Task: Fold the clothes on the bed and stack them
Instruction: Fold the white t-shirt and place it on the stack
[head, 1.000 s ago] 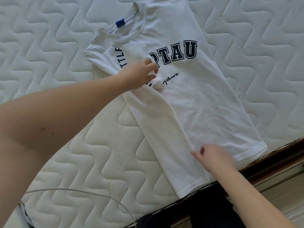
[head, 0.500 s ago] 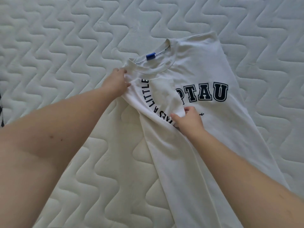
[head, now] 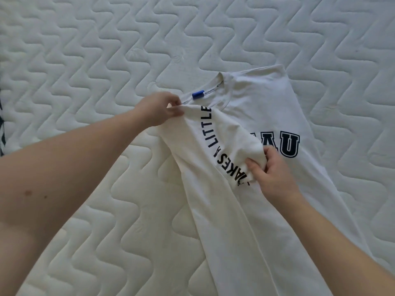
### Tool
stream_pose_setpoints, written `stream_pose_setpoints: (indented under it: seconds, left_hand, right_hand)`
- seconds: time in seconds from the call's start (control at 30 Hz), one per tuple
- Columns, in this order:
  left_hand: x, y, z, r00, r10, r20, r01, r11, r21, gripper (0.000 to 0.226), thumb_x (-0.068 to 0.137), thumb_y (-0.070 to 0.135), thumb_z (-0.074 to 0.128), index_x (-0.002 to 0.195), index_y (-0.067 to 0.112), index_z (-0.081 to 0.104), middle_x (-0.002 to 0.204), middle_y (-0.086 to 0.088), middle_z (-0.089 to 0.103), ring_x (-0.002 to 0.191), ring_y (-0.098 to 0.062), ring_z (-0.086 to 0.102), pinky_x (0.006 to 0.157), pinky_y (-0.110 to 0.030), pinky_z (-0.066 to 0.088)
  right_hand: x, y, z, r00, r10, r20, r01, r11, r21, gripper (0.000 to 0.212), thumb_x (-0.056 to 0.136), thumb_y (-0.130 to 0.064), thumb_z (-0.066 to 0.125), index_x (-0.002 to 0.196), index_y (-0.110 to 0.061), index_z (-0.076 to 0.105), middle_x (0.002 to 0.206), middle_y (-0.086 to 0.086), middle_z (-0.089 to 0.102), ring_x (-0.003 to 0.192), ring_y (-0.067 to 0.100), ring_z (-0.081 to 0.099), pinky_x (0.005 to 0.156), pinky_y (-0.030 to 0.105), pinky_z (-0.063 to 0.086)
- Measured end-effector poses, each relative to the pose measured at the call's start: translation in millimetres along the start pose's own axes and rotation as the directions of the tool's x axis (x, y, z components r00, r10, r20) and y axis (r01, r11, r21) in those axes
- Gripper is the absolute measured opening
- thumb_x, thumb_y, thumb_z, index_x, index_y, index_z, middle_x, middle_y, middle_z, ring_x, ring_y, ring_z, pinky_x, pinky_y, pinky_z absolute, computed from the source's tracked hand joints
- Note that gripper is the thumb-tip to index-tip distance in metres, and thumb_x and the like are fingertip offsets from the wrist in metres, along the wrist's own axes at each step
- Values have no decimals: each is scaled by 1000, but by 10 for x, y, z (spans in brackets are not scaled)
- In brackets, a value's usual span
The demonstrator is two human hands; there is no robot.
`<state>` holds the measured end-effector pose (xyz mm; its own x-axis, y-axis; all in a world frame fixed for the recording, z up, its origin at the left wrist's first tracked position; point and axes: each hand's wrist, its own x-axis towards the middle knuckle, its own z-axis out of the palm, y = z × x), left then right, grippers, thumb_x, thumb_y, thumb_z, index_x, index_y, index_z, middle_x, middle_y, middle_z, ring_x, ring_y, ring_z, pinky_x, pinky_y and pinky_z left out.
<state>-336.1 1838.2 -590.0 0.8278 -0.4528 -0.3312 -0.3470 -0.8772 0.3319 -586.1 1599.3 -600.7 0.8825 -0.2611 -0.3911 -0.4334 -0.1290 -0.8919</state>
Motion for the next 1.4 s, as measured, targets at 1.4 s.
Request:
stream_pose_setpoints:
  seconds: [1.4]
  left_hand:
    - [232,-299,302,918,-397,-3,385,892,-238,28,88,38,69,110,22,61,123,-13,53,100,-28,56,87,-36,48]
  right_hand:
    - [-51,525,-108,872,455,-181,-486,849,-209,53,75,-59,74,106,-18,60,98,-3,69,93,20,67,78,34,52]
